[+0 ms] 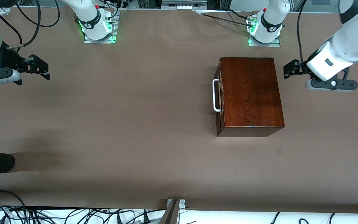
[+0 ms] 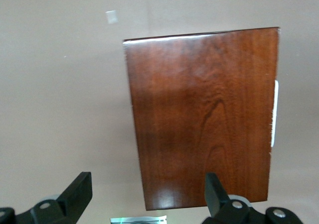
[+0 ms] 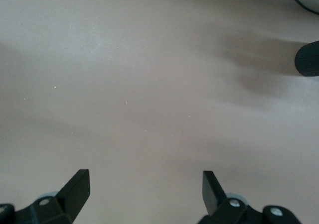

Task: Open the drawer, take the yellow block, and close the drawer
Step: 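Move the left gripper to the white drawer handle of the wooden box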

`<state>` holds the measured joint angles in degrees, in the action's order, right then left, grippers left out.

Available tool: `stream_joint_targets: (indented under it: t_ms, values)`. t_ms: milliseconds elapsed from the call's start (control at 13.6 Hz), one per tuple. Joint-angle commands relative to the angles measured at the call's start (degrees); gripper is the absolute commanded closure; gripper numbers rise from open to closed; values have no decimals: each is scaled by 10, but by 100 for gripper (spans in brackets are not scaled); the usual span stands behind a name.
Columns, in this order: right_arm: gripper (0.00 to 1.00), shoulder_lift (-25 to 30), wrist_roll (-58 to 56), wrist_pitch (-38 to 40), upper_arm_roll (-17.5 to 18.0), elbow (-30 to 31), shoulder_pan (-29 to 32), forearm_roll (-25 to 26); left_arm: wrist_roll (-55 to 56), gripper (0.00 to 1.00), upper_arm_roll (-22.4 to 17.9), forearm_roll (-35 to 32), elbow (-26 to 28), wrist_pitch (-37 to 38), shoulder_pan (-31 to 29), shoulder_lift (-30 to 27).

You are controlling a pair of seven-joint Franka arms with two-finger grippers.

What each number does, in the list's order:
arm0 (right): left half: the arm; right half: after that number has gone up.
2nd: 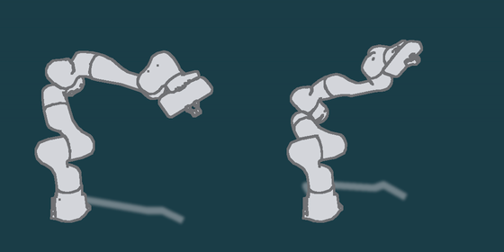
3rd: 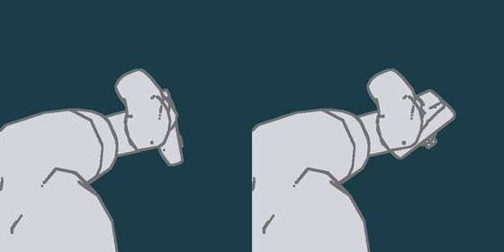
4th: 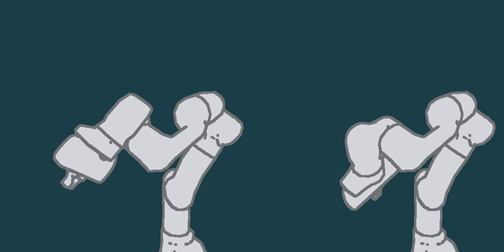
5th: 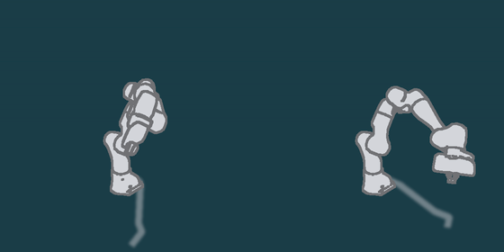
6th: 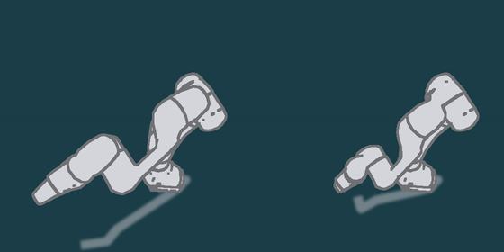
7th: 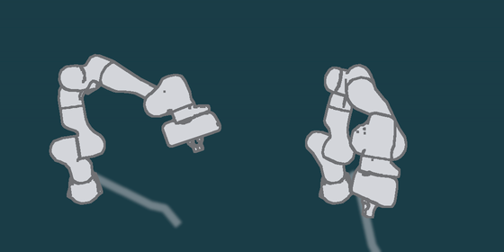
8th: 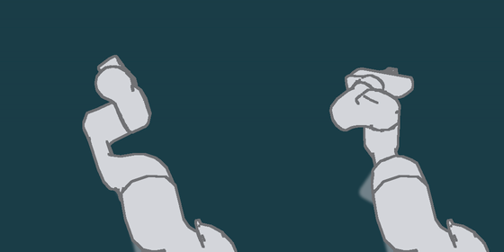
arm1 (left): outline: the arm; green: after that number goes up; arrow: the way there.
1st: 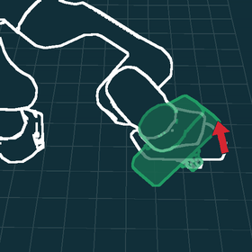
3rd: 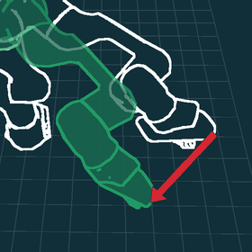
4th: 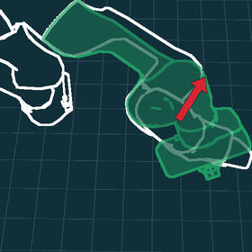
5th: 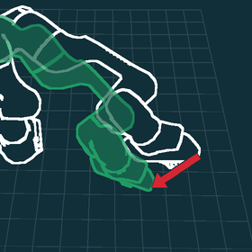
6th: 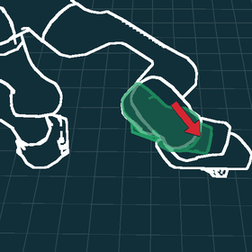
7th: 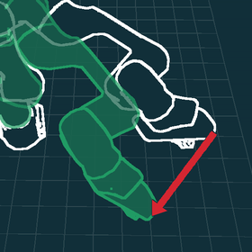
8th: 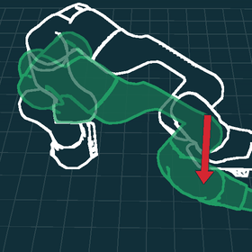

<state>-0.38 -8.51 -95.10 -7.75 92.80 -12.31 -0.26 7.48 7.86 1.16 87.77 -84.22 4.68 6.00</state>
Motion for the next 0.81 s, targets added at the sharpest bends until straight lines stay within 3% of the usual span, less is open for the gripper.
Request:
stream_joint_targets:
  t_ms: [0, 367, 734]
  values:
    - [0, -3, 3, 5, 0, -11, -2, 6, 29, 0, 12, 8, -40, 13, 51, 49]
    - [0, -3, 4, 5, 0, -11, -2, 6, 207, 0, 12, 6, -57, -44, 155, 109]
    - [0, -3, 4, 5, 0, -11, -2, 6, 259, 0, 11, -27, -66, -105, 220, 171]
